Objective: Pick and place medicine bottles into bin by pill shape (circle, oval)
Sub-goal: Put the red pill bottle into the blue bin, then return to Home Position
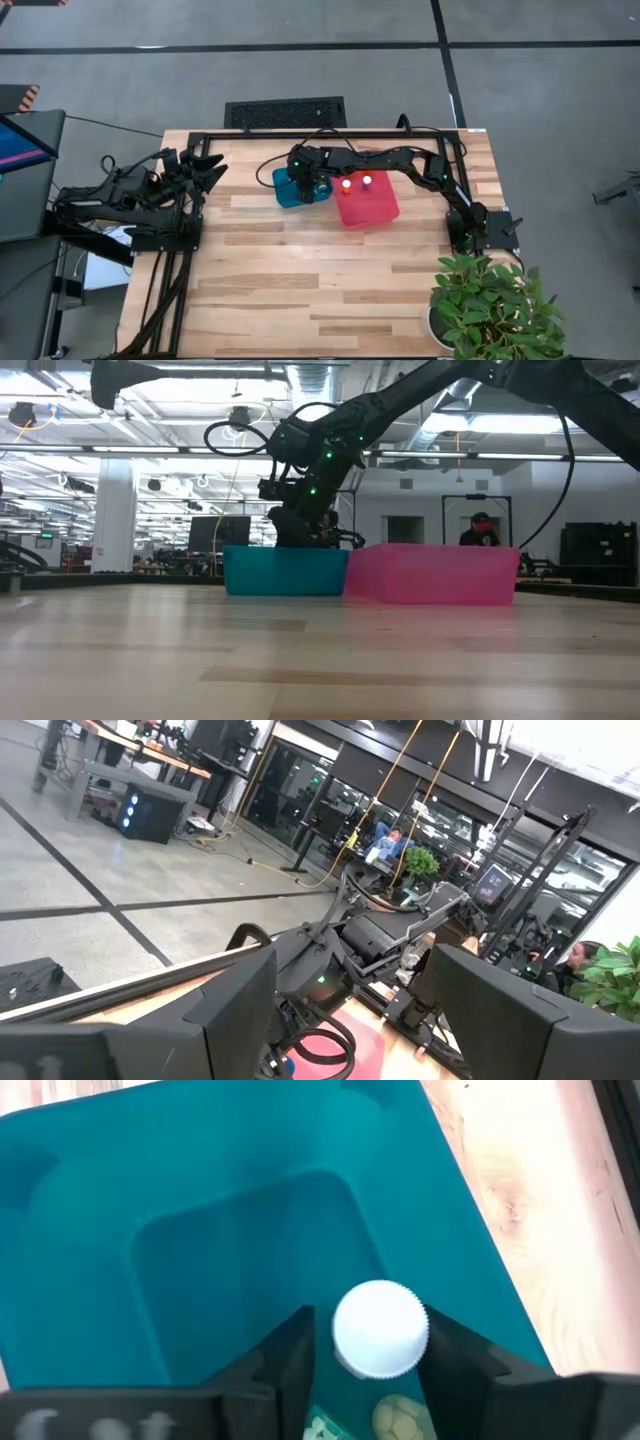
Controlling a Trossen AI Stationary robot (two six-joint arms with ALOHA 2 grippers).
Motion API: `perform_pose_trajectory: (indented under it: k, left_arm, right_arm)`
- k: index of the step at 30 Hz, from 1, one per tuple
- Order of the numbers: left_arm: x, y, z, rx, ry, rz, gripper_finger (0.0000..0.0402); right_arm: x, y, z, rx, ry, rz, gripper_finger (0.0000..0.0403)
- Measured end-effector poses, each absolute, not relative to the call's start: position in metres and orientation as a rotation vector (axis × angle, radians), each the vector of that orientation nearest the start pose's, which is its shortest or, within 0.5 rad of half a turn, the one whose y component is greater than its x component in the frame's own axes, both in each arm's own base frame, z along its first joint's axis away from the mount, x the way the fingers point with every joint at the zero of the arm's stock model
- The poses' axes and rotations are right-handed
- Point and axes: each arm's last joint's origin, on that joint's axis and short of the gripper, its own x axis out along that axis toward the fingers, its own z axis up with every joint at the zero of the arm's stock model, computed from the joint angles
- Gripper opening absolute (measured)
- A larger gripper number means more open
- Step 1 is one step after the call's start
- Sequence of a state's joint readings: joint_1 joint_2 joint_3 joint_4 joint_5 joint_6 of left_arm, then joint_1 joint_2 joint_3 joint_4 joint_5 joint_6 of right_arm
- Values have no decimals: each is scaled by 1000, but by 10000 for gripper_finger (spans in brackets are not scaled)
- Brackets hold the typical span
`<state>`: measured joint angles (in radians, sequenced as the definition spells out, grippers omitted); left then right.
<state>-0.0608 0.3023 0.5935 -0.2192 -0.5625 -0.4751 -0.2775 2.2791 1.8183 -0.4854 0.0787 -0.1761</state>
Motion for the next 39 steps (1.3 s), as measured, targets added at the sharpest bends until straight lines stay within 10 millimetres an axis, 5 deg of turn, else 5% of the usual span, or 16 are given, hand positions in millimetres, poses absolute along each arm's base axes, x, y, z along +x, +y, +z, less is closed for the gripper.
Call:
perform_pose_trajectory:
  k: [9, 16, 26, 33, 39]
  left_arm:
    - [78, 11, 317, -487, -187, 476, 259]
    - [78, 11, 317, -487, -187, 475, 259]
    - [78, 11, 316, -487, -187, 476, 259]
    - [77, 12, 317, -505, -206, 524, 259]
    - [76, 14, 317, -545, -241, 597, 259]
  right_arm:
    - [475, -137, 171, -60, 969, -236, 225]
    - [474, -137, 173, -59, 974, -235, 226]
    - [469, -136, 200, -60, 926, -230, 226]
    - [464, -141, 261, -91, 776, -249, 226]
    - [421, -139, 349, -97, 612, -295, 226]
